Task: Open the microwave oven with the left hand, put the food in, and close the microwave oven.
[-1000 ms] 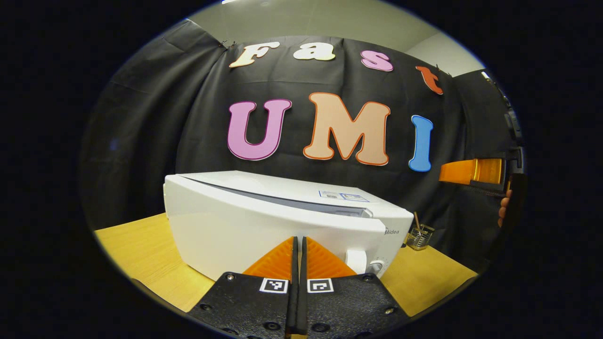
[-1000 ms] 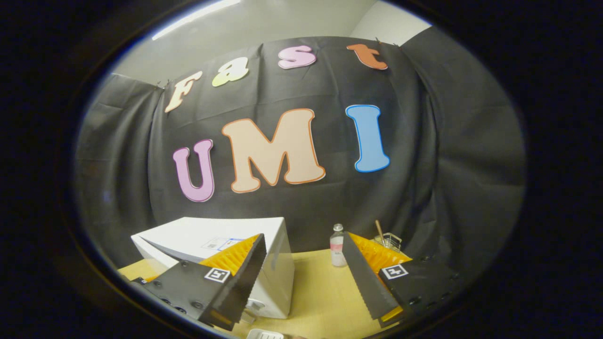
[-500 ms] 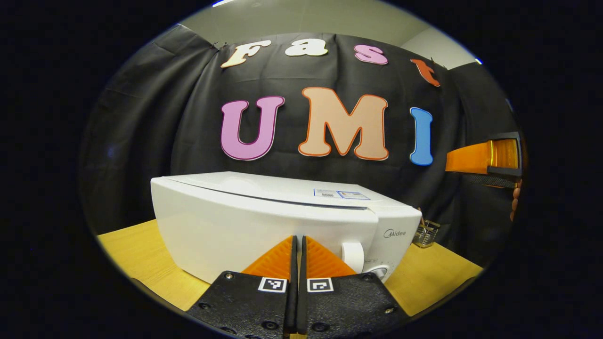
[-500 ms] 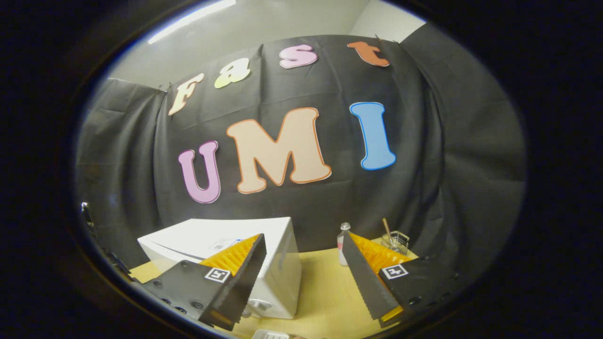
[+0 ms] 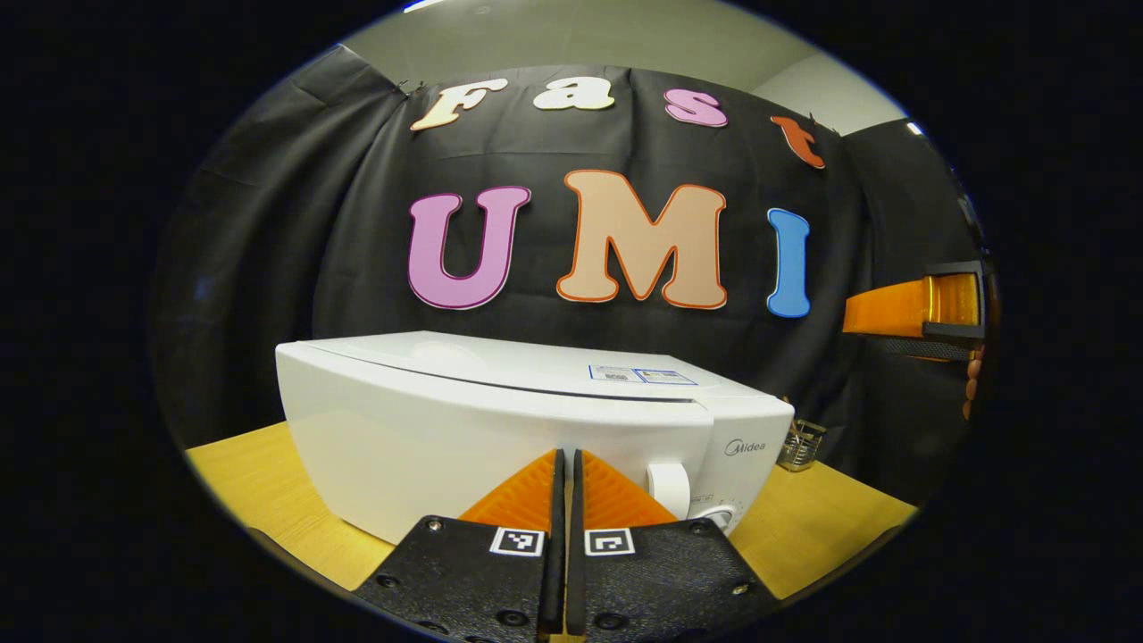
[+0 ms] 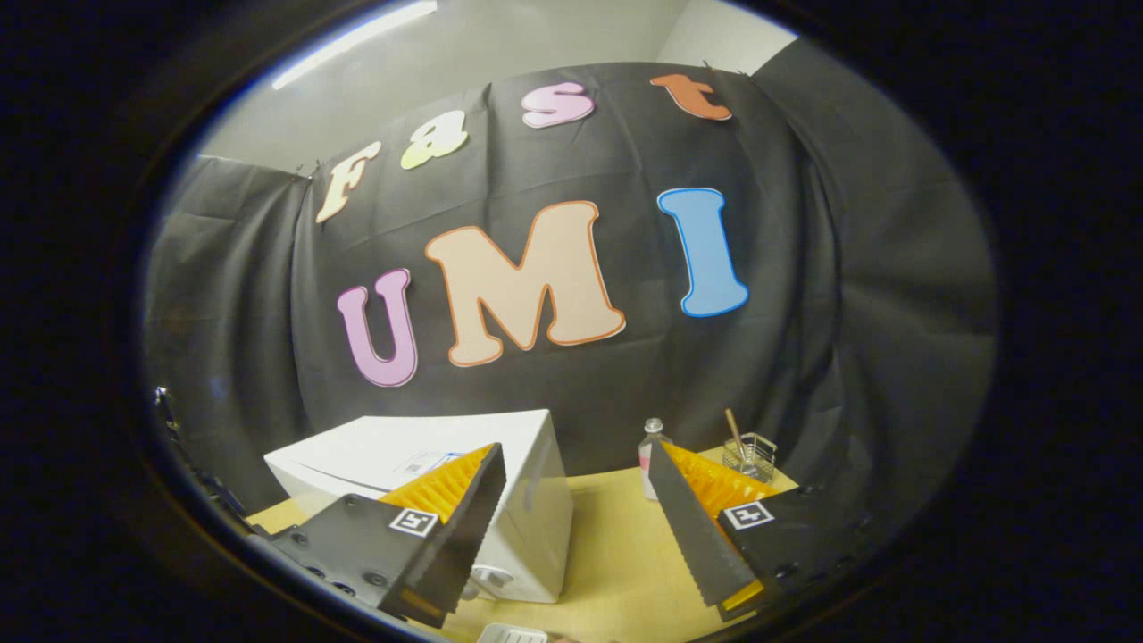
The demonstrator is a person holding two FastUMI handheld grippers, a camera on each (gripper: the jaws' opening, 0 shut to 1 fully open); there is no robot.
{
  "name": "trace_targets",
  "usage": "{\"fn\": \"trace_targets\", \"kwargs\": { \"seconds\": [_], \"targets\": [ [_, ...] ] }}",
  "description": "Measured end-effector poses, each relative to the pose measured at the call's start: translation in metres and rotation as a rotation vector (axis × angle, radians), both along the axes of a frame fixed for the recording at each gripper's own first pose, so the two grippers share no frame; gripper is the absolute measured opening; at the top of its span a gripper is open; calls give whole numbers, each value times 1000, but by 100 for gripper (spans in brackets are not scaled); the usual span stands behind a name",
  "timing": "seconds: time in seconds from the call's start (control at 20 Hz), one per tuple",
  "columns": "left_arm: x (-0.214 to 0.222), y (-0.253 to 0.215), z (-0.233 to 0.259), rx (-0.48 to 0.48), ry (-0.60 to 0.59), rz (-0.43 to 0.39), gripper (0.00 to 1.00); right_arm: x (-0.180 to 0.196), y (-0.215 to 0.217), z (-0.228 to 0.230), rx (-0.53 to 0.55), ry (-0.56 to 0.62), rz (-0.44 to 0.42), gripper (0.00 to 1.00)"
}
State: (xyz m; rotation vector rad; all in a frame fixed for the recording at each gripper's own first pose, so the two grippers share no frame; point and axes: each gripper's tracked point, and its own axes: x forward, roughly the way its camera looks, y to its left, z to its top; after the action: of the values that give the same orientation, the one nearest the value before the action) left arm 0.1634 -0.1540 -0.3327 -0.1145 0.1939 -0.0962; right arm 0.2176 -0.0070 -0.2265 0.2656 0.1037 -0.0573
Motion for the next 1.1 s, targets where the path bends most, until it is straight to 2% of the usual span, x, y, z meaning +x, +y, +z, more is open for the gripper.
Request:
{"fn": "trace_targets", "kwargs": {
  "seconds": [0.2, 0.25, 0.3, 0.35, 0.55, 0.7, 0.85, 1.1],
  "targets": [
    [9, 0, 1, -2, -22, 5, 2, -2, -9, 2, -5, -7, -43, 92],
    [4, 0, -11, -14, 43, 12, 1, -3, -7, 4, -13, -10, -43, 92],
    [6, 0, -1, -9, 12, 13, 0, -5, -4, 5, -15, -16, -38, 92],
    [7, 0, -2, -11, 11, 7, 2, -5, -1, 7, -11, -20, -31, 92],
    [8, 2, -2, -10, 6, -8, 0, -6, 2, 13, -24, -38, -18, 92],
    [4, 5, -5, 7, 37, -15, 1, -7, 1, 18, -39, -53, -24, 91],
    [-5, 12, 12, -2, 25, -18, 4, -10, 3, 21, -36, -59, -18, 92],
    [-24, 41, 48, 65, 23, -4, 6, -14, 16, 23, -47, -57, 17, 92]
  ]
}}
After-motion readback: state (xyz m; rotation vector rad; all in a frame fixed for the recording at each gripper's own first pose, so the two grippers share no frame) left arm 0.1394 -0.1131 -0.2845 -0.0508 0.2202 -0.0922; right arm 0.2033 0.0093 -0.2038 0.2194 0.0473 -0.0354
